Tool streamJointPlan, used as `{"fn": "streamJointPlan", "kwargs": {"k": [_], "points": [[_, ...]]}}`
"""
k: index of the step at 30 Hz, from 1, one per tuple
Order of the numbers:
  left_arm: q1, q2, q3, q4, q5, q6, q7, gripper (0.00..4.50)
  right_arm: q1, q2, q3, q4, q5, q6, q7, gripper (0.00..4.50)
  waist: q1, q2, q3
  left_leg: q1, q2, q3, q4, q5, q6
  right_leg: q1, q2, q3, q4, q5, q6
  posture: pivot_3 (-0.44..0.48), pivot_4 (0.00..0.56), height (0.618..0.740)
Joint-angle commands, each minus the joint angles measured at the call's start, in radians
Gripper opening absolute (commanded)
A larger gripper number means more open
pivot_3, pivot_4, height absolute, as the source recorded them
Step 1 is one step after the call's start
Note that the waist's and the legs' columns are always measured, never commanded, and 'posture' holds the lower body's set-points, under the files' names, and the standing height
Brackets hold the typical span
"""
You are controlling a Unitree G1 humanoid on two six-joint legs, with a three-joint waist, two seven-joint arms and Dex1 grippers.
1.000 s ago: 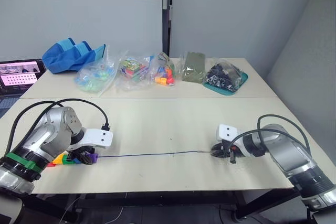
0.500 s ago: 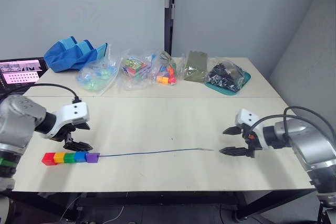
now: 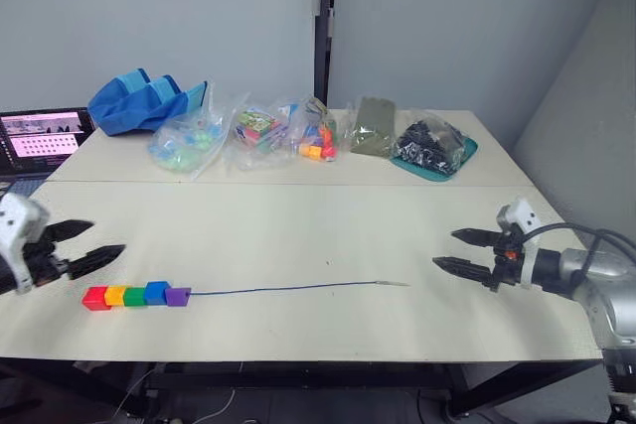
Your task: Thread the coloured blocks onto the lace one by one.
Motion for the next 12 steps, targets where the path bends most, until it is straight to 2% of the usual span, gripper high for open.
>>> {"fn": "streamJointPlan", "kwargs": {"k": [1, 9, 11, 12], "points": [[0.092, 0.006, 0.056, 0.038, -0.004, -0.085, 0.021, 4.5, 0.007, 0.01, -0.078, 0.052, 0.027, -0.075, -0.026, 4.44, -0.005, 0.0, 0.0, 0.0, 0.0, 0.0, 0.0, 0.0, 0.0, 0.0, 0.0, 0.0, 0.0, 0.0, 0.0, 0.0, 0.15, 0.717], [0.169, -0.003, 0.085, 0.021, -0.047, -0.116, 0.066, 4.5, 0.026, -0.025, -0.083, 0.142, 0.02, -0.164, 0.0, 4.44, 0.004, 0.0, 0.0, 0.0, 0.0, 0.0, 0.0, 0.0, -0.001, 0.0, -0.001, 0.0, 0.0, 0.0, 0.0, 0.0, 0.15, 0.717], [0.183, -0.003, 0.085, 0.017, -0.056, -0.109, 0.062, 4.5, 0.023, -0.038, -0.081, 0.164, 0.015, -0.172, 0.005, 4.44, 0.002, 0.0, 0.0, 0.0, 0.0, 0.0, 0.0, 0.0, -0.001, 0.0, 0.0, 0.0, 0.0, 0.0, 0.0, 0.0, 0.15, 0.717], [0.199, 0.012, 0.076, 0.019, -0.077, -0.06, 0.015, 4.5, 0.026, -0.041, -0.076, 0.162, 0.012, -0.173, 0.003, 4.44, 0.002, 0.0, 0.0, 0.0, 0.0, 0.0, 0.0, 0.0, -0.001, 0.0, 0.0, 0.0, 0.0, 0.0, 0.0, 0.0, 0.15, 0.717]]}}
